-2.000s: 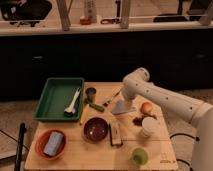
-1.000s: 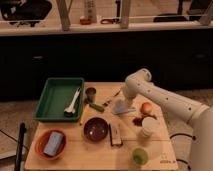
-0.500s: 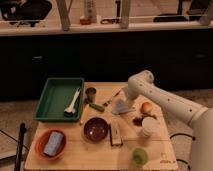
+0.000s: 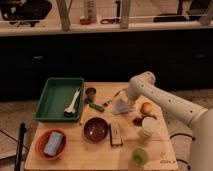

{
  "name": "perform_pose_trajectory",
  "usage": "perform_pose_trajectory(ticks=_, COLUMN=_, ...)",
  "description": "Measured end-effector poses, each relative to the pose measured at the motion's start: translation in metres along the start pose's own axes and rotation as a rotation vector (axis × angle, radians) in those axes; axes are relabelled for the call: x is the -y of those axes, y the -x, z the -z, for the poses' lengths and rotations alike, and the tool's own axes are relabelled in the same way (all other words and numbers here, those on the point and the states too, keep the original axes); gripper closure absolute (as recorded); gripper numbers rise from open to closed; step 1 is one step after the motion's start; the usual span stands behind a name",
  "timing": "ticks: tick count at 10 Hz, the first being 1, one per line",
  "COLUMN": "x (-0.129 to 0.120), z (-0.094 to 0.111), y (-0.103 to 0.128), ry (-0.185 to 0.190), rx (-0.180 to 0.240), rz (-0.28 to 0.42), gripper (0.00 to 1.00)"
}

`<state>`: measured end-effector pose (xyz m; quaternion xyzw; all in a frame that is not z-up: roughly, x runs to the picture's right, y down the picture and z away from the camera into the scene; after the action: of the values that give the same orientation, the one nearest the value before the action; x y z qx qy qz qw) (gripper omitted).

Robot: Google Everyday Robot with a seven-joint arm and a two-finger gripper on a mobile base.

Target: Wipe purple bowl with towel

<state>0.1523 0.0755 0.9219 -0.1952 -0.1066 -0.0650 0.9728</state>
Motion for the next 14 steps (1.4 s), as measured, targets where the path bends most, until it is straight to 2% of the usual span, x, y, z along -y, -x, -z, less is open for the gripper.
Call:
perform_pose_trajectory(ticks=2, x=-0.002, z=-0.003, y=0.009, ry=0.024, rx=0.012, rz=0.014, gripper=0.2)
perform_pose_trajectory(ticks=7, x=-0.006, z=-0.016, y=0.013, ry=0.085, rx=0.02, rz=0.019, gripper=0.2)
perform_pose_trajectory(ticks=9, x=-0.012, z=-0.024, y=0.012, ry=0.121, rx=0.02, rz=0.016, gripper=0.2)
perform_pose_trajectory(ticks=10, x=-0.015, z=-0.029, y=0.013, ry=0.135, rx=0.023, rz=0.015, gripper=0.24)
perform_pose_trajectory(ticks=12, x=-0.025, z=-0.035, y=0.015, ry=0.165, rx=0.032, rz=0.009, gripper=0.45)
perform_pose_trajectory(ticks=14, x=-0.027, z=-0.036, y=0.016, ry=0.172, rx=0.034, rz=0.007, gripper=0.63)
